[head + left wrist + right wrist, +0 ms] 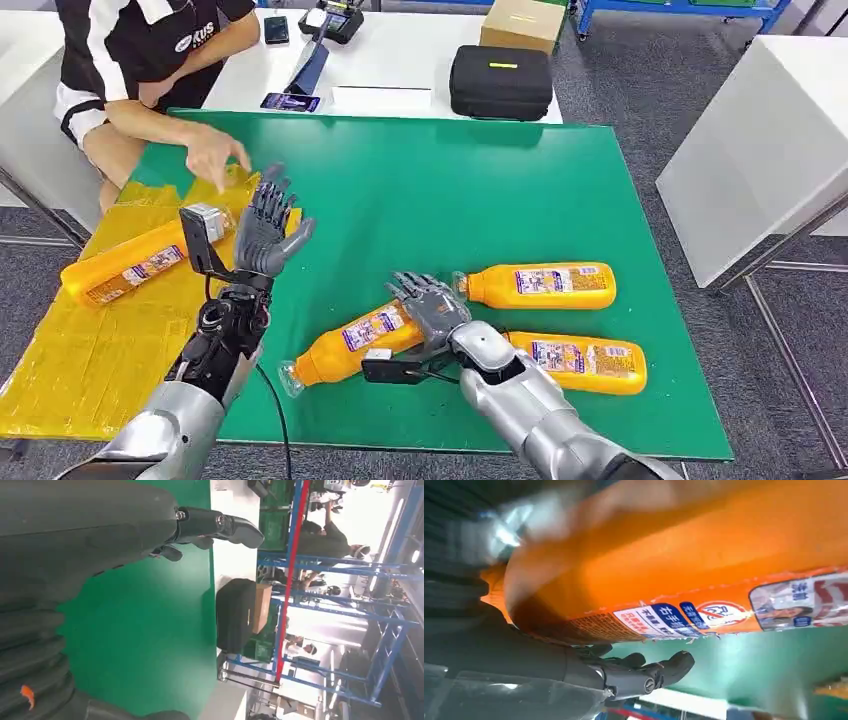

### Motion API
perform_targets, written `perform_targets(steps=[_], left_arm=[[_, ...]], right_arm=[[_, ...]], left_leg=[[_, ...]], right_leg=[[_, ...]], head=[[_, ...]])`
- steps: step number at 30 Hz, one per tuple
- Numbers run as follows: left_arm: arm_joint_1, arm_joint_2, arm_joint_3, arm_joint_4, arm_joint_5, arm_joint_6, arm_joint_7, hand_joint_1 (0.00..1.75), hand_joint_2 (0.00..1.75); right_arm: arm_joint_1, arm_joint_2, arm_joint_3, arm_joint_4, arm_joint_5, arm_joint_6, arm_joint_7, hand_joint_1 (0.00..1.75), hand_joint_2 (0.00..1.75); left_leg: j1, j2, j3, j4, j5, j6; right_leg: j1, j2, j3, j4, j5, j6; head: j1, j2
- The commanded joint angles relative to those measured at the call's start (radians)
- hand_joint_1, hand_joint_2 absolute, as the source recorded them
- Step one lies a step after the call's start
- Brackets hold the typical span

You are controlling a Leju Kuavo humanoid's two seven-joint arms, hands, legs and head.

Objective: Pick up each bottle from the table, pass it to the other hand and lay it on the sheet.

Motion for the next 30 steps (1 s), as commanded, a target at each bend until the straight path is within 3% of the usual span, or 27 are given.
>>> perform_targets(steps=[1,3,6,13,19,20,21,22,30], left_arm=[[-0.043,0.008,-0.014,0.069,0.004,-0.004,0.003,0.00,1.75],[-0.041,0.007,-0.012,0.068,0.009,-0.007,0.003,0.00,1.75],[-0.040,0.006,-0.012,0.068,0.010,-0.005,0.003,0.00,1.75],[-0.041,0.007,-0.011,0.077,0.013,-0.007,0.003,0.00,1.75],[-0.043,0.002,-0.020,0.096,0.015,-0.012,0.003,0.00,1.75],[-0.045,0.001,-0.021,0.101,0.016,-0.012,0.003,0.00,1.75],[-0.048,0.000,-0.021,0.105,0.018,-0.013,0.003,0.00,1.75],[-0.051,0.000,-0.023,0.108,0.018,-0.015,0.003,0.00,1.75],[-0.052,0.002,-0.024,0.102,0.025,-0.016,0.003,0.00,1.75]], right_arm=[[-0.003,0.008,0.000,0.142,0.002,0.036,-0.002,0.02,1.75],[-0.009,0.008,0.000,0.147,-0.003,0.067,-0.009,0.14,1.75],[-0.014,0.009,0.003,0.146,-0.003,0.081,-0.009,0.00,1.75],[-0.023,0.015,0.017,0.155,0.004,0.103,-0.009,0.00,1.75],[-0.037,0.010,0.053,0.174,0.026,0.194,-0.004,0.02,1.75],[-0.040,0.006,0.058,0.178,0.029,0.212,-0.006,0.33,1.75],[-0.043,0.004,0.057,0.180,0.026,0.230,-0.011,1.55,1.75],[-0.045,0.001,0.054,0.183,0.018,0.254,-0.024,1.75,1.75],[-0.059,-0.011,0.051,0.190,0.005,0.305,-0.013,1.75,1.75]], left_leg=[[0.001,-0.005,0.005,0.000,-0.002,0.001],[0.001,-0.003,0.004,0.000,-0.001,0.000],[0.001,-0.003,0.005,0.000,-0.001,0.000],[0.001,-0.005,0.010,-0.001,-0.003,-0.001],[0.001,-0.005,0.010,-0.001,-0.003,0.000],[0.001,-0.004,0.010,-0.001,-0.002,-0.001],[0.001,-0.004,0.009,-0.001,-0.002,-0.001],[0.001,-0.006,0.011,0.000,-0.003,0.000],[0.001,-0.008,0.012,-0.001,-0.003,0.000]], right_leg=[[0.002,-0.003,0.006,0.000,-0.003,-0.006],[0.001,-0.003,0.004,0.000,-0.002,-0.004],[0.001,-0.002,0.002,-0.001,-0.002,-0.004],[0.002,-0.004,0.003,-0.001,-0.004,-0.005],[0.002,-0.004,0.006,-0.001,-0.004,-0.005],[0.001,-0.003,0.005,-0.001,-0.003,-0.005],[0.001,-0.003,0.004,-0.001,-0.002,-0.004],[0.001,-0.005,0.004,0.000,-0.004,-0.006],[0.002,-0.006,0.005,-0.002,-0.005,-0.006]], head=[[0.000,0.000],[0.000,0.000],[0.000,0.000],[0.000,0.000],[0.000,0.000],[0.000,0.000],[0.000,0.000],[0.000,0.000],[0.000,0.000]])
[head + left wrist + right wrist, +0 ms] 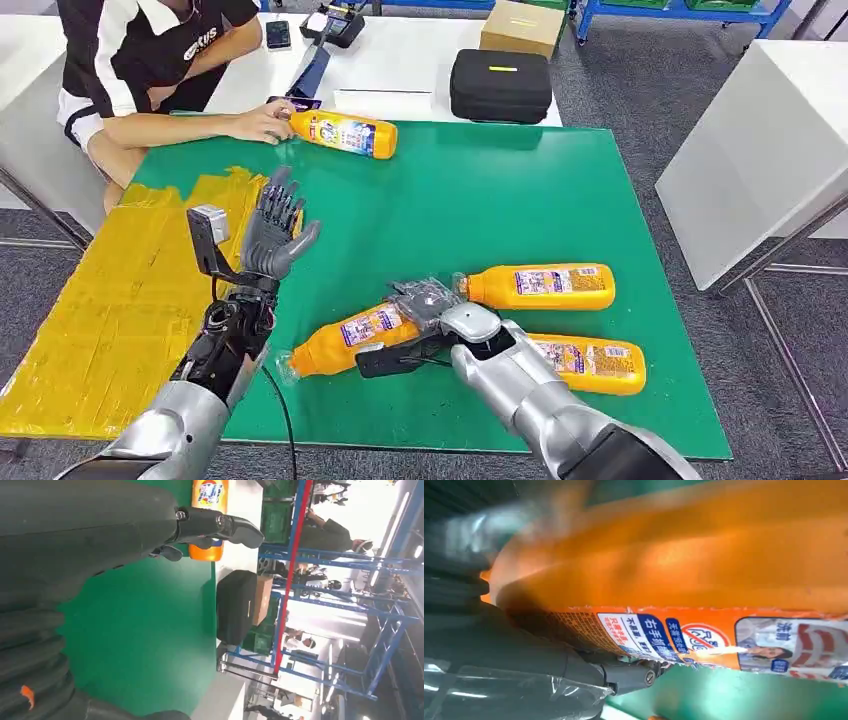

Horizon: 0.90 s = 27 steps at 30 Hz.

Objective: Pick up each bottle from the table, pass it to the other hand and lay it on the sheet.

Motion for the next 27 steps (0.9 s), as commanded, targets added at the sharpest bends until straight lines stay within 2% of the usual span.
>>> perform_targets(steps=[1,8,10,11,12,14,16,18,21,24,27], left_arm=[[-0.044,0.012,-0.016,0.068,0.008,-0.002,0.003,0.00,1.75],[0.012,0.036,-0.011,-0.009,0.018,-0.018,0.003,0.00,1.75],[0.094,0.071,0.011,-0.099,0.034,-0.030,0.003,0.00,1.75],[0.107,0.081,0.013,-0.110,0.038,-0.040,0.003,0.00,1.75],[0.129,0.089,0.028,-0.135,0.040,-0.046,0.003,0.00,1.75],[0.158,0.099,0.078,-0.176,0.037,-0.053,0.003,0.00,1.75],[0.163,0.097,0.102,-0.201,0.025,-0.055,0.003,0.00,1.75],[0.154,0.089,0.114,-0.214,0.008,-0.053,0.003,0.00,1.75],[0.134,0.078,0.098,-0.200,-0.006,-0.040,0.003,0.00,1.75],[0.071,0.065,0.047,-0.079,-0.029,-0.025,0.003,0.00,1.75],[0.019,0.030,0.008,-0.030,-0.032,0.005,0.003,0.00,1.75]], right_arm=[[0.035,-0.028,0.031,0.105,-0.009,0.049,0.012,1.75,1.75],[0.032,0.008,-0.021,0.093,-0.055,-0.105,0.046,1.75,1.75],[0.052,0.060,-0.087,0.079,-0.107,-0.247,0.108,1.75,1.75],[0.052,0.071,-0.087,0.081,-0.106,-0.248,0.116,1.75,1.75],[0.055,0.082,-0.092,0.071,-0.106,-0.311,0.121,1.75,1.75],[0.043,0.107,-0.152,0.064,-0.162,-0.395,0.066,1.75,1.75],[0.031,0.120,-0.206,0.045,-0.210,-0.475,0.029,1.75,1.75],[0.018,0.125,-0.270,0.024,-0.266,-0.554,-0.023,1.75,1.75],[0.021,0.116,-0.343,-0.014,-0.344,-0.659,-0.121,1.75,1.75],[0.038,0.090,-0.401,-0.054,-0.431,-0.739,-0.228,1.75,1.75],[0.052,0.073,-0.441,-0.080,-0.519,-0.757,-0.336,1.75,1.75]], left_leg=[[0.001,-0.006,0.003,-0.001,-0.001,0.001],[0.001,-0.006,0.003,-0.001,-0.002,0.001],[0.001,-0.004,0.005,-0.002,-0.003,0.001],[0.000,-0.001,0.005,-0.001,-0.002,0.000],[0.001,0.001,0.005,-0.001,-0.003,0.000],[0.001,0.000,0.008,-0.002,-0.005,0.000],[0.001,0.001,0.001,0.000,-0.002,0.000],[0.001,0.001,-0.001,0.001,-0.002,0.000],[0.001,-0.002,-0.008,0.001,0.001,0.000],[0.000,-0.007,-0.012,0.001,0.003,0.002],[0.002,-0.014,-0.013,0.002,0.002,0.002]], right_leg=[[0.002,-0.005,0.005,-0.001,-0.002,-0.005],[0.001,-0.003,0.006,-0.001,-0.003,-0.004],[0.001,-0.001,0.016,-0.002,-0.002,-0.005],[0.001,0.002,0.015,-0.001,-0.001,-0.003],[0.001,0.004,0.015,-0.001,-0.001,-0.003],[0.002,0.004,0.017,0.000,-0.004,-0.010],[0.001,0.003,0.011,0.001,-0.001,-0.004],[0.002,0.004,0.009,0.002,-0.001,-0.005],[0.002,0.000,0.003,0.002,0.000,-0.006],[0.001,-0.007,0.003,0.003,0.001,-0.004],[0.001,-0.013,0.003,0.002,-0.001,-0.005]], head=[[0.000,0.000],[0.000,0.000],[0.000,0.000],[-0.001,0.000],[0.000,0.000],[0.000,0.000],[0.000,0.000],[0.000,0.000],[-0.001,0.000],[0.000,0.000],[-0.001,0.000]])
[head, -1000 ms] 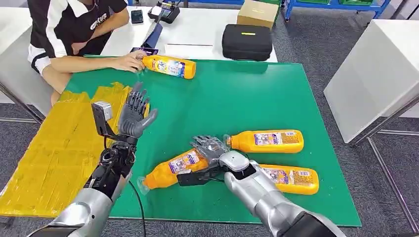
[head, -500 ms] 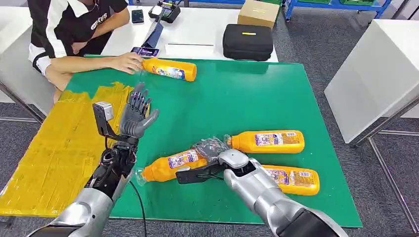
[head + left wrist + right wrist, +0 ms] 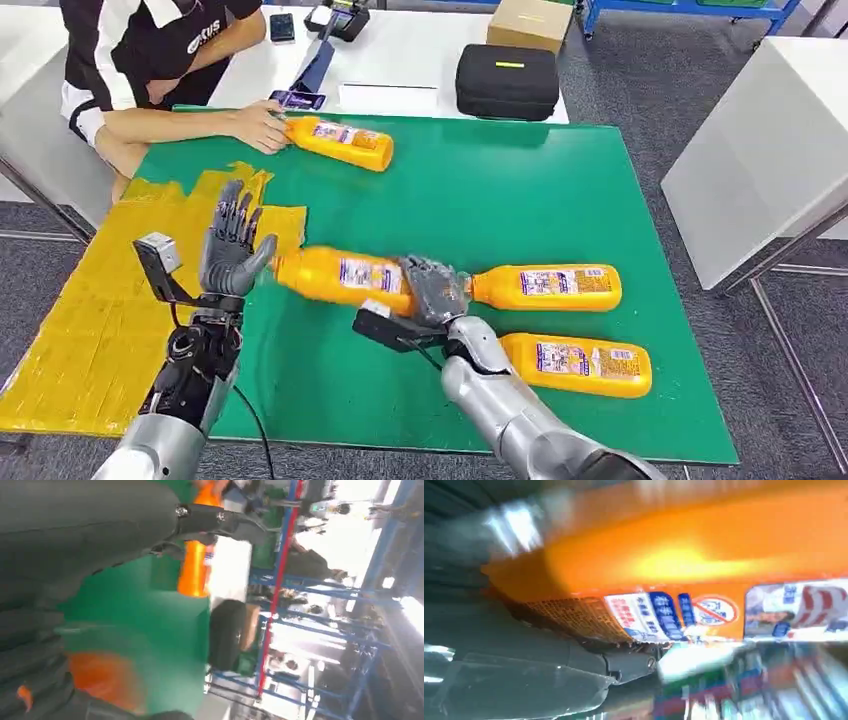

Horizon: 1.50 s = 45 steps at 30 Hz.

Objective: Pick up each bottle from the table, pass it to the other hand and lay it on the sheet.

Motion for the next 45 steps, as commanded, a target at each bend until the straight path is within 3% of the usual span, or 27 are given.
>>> perform_targets(steps=[1,10,14,15,25,37,45], left_arm=[[-0.128,-0.031,-0.069,0.169,-0.020,0.046,0.007,0.00,1.75],[-0.140,-0.046,-0.101,0.211,-0.034,0.061,0.007,0.00,1.75],[-0.140,-0.046,-0.101,0.211,-0.034,0.061,0.007,0.00,1.75],[-0.140,-0.046,-0.101,0.211,-0.034,0.061,0.007,0.00,1.75],[-0.123,-0.079,-0.156,0.130,0.008,-0.132,0.008,0.00,1.75],[-0.112,-0.086,-0.171,0.093,0.014,-0.134,0.026,0.00,1.75],[-0.136,-0.100,-0.325,-0.081,-0.021,-0.101,0.070,0.00,1.75]], right_arm=[[-0.011,-0.014,-0.216,-0.081,-0.178,-0.086,-0.223,1.75,1.75],[-0.009,0.009,-0.238,-0.122,-0.271,-0.080,-0.289,1.75,1.75],[-0.009,0.009,-0.238,-0.122,-0.271,-0.080,-0.289,1.75,1.75],[-0.009,0.009,-0.238,-0.122,-0.271,-0.080,-0.289,1.75,1.75],[-0.031,0.003,-0.236,-0.108,-0.403,-0.043,-0.319,1.75,1.75],[-0.029,0.005,-0.229,-0.107,-0.405,-0.043,-0.313,1.75,1.75],[-0.061,0.016,-0.212,-0.046,-0.451,0.139,-0.287,1.75,1.75]], left_leg=[[0.000,-0.005,0.001,0.001,-0.001,0.001],[-0.002,-0.004,-0.002,0.000,-0.002,0.002],[-0.001,-0.002,0.006,0.003,-0.007,0.002],[-0.001,-0.001,-0.002,0.000,-0.002,0.002],[-0.001,-0.001,-0.003,0.001,-0.002,0.002],[-0.001,-0.001,-0.002,0.001,-0.003,0.002],[-0.001,-0.002,-0.004,0.003,-0.003,0.002]], right_leg=[[0.000,-0.004,0.003,0.001,-0.003,-0.004],[0.000,-0.003,0.001,0.001,-0.001,-0.003],[0.001,0.000,0.007,0.003,-0.006,-0.008],[0.001,-0.001,-0.001,0.001,-0.001,-0.003],[0.001,0.000,-0.002,0.001,-0.001,-0.003],[0.001,-0.001,-0.001,0.002,-0.002,-0.004],[0.001,-0.001,-0.002,0.003,-0.002,-0.003]], head=[[0.000,0.000],[0.000,0.000],[-0.001,0.000],[-0.001,0.000],[0.000,0.000],[0.000,0.000],[0.000,0.000]])
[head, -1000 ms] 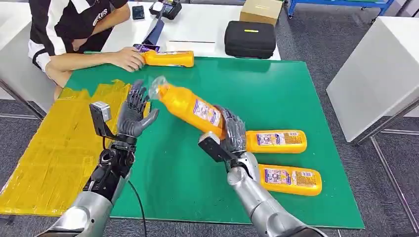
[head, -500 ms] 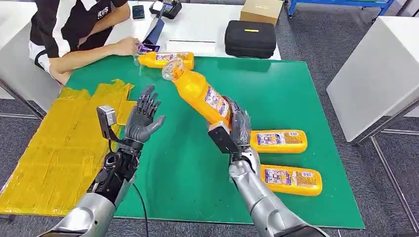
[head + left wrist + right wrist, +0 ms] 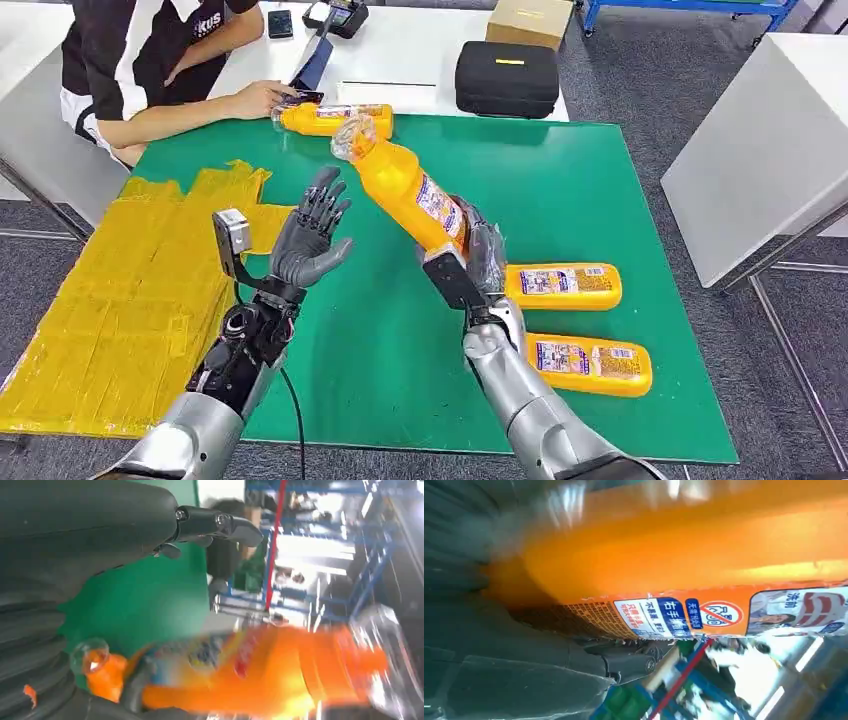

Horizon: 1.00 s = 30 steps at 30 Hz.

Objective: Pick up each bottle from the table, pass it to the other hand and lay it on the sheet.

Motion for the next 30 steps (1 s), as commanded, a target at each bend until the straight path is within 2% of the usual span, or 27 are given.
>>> perform_targets(steps=[1,6,12,17,18,22,24,27,29,30], left_arm=[[-0.058,0.002,-0.162,-0.143,-0.036,0.061,0.055,0.00,1.75],[-0.097,-0.007,-0.195,-0.061,-0.052,0.090,0.060,0.00,1.75],[-0.098,-0.009,-0.197,-0.055,-0.052,0.091,0.058,0.00,1.75],[-0.114,-0.011,-0.191,-0.024,-0.041,0.099,0.059,0.00,1.75],[-0.121,-0.010,-0.183,-0.011,-0.031,0.099,0.066,0.00,1.75],[-0.156,0.004,-0.162,0.071,-0.009,0.106,0.065,0.00,1.75],[-0.138,0.030,-0.160,0.088,-0.012,0.105,0.034,0.00,1.75],[-0.142,0.073,-0.129,0.143,-0.001,0.108,0.021,0.00,1.75],[-0.145,0.095,-0.115,0.158,0.004,0.103,0.007,0.00,1.75],[-0.144,0.106,-0.104,0.162,0.011,0.102,0.003,0.00,1.75]], right_arm=[[-0.079,0.015,0.004,0.080,-0.039,0.147,0.013,1.75,1.75],[-0.089,0.035,0.038,0.089,-0.023,0.191,0.024,1.75,1.75],[-0.090,0.042,0.040,0.088,-0.022,0.186,0.028,1.75,1.75],[-0.096,0.068,0.105,0.095,-0.003,0.305,-0.006,1.75,1.75],[-0.090,0.080,0.133,0.088,0.001,0.338,-0.020,1.75,1.75],[-0.047,0.081,0.320,0.036,-0.021,0.347,-0.018,1.75,1.75],[-0.026,0.081,0.426,0.002,-0.066,0.340,-0.002,1.75,1.75],[-0.016,0.081,0.603,-0.033,-0.137,0.337,0.005,1.75,1.75],[-0.010,0.081,0.651,-0.047,-0.153,0.328,0.004,1.75,1.75],[-0.006,0.081,0.666,-0.053,-0.154,0.323,0.003,1.75,1.75]], left_leg=[[0.001,-0.001,0.002,0.002,-0.002,0.000],[0.000,-0.001,0.004,0.002,-0.004,0.000],[0.000,0.000,0.003,0.001,-0.003,0.000],[0.000,0.001,0.005,0.002,-0.004,0.001],[0.000,0.001,0.004,0.002,-0.004,0.000],[0.000,0.001,0.004,0.001,-0.003,0.000],[0.001,0.000,0.004,0.001,-0.003,0.000],[0.001,0.005,0.007,0.000,-0.004,0.000],[0.001,0.004,0.003,0.000,-0.002,-0.001],[0.001,0.005,0.007,0.001,-0.005,-0.001]], right_leg=[[0.001,0.000,0.002,0.002,-0.002,-0.004],[0.001,0.000,0.004,0.003,-0.003,-0.006],[0.001,0.001,0.003,0.001,-0.002,-0.004],[0.001,0.002,0.004,0.002,-0.003,-0.005],[0.001,0.003,0.004,0.002,-0.003,-0.005],[0.001,0.002,0.003,0.001,-0.002,-0.005],[0.002,0.001,0.004,0.001,-0.003,-0.005],[0.001,0.006,0.004,0.001,-0.002,-0.005],[0.001,0.004,0.001,0.000,-0.001,-0.003],[0.002,0.006,0.005,0.002,-0.003,-0.006]], head=[[0.000,0.000],[0.000,0.000],[0.000,0.000],[0.000,0.000],[0.000,0.000],[-0.001,0.000],[0.000,0.000],[0.000,0.000],[0.000,0.000],[0.000,0.000]])
